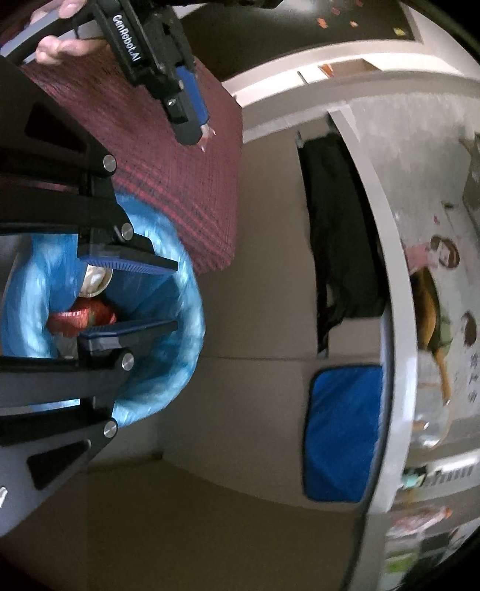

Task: Collect trash
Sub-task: 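Open both tools to drop the tissue and red packet into the bin, then move both open tools back over the table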

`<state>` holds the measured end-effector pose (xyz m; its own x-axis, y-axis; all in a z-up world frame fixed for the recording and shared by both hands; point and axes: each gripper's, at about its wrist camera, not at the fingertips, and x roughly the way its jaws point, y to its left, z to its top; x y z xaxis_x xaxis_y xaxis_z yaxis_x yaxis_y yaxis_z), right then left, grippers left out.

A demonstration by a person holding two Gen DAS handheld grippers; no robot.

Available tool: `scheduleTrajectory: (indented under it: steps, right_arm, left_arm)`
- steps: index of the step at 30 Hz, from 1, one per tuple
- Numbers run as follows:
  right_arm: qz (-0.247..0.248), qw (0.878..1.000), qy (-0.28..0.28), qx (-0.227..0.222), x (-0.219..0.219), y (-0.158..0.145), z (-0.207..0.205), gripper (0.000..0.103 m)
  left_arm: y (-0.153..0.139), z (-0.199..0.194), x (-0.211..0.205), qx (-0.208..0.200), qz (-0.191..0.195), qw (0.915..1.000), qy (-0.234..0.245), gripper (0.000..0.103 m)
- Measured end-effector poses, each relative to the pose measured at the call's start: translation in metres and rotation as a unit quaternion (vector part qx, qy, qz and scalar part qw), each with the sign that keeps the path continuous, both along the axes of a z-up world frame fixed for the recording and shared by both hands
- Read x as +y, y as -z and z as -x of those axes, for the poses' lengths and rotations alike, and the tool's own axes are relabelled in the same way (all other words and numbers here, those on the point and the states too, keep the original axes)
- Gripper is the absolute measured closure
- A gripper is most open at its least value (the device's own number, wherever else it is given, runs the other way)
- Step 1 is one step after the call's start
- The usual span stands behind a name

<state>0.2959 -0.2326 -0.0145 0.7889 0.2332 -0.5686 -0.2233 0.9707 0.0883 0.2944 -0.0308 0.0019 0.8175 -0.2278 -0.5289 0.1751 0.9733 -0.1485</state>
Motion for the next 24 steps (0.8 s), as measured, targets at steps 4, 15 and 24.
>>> scheduleTrajectory:
  steps: [4, 15, 24]
  right_arm:
    - [0.012, 0.999, -0.030, -0.003, 0.032, -0.009, 0.004, 0.080]
    - [0.052, 0.992, -0.118, -0.001, 0.140, -0.010, 0.002, 0.080]
    - [0.068, 0.979, -0.192, 0.021, 0.222, 0.010, -0.015, 0.074]
  left_arm:
    - [-0.004, 0.014, 0.044, -0.004, -0.005, 0.9993, -0.037, 0.061]
    - [0.008, 0.044, 0.156, 0.003, 0.003, 0.9921, -0.125, 0.061]
    - [0.024, 0.077, 0.251, 0.011, 0.000, 0.9810, -0.194, 0.061]
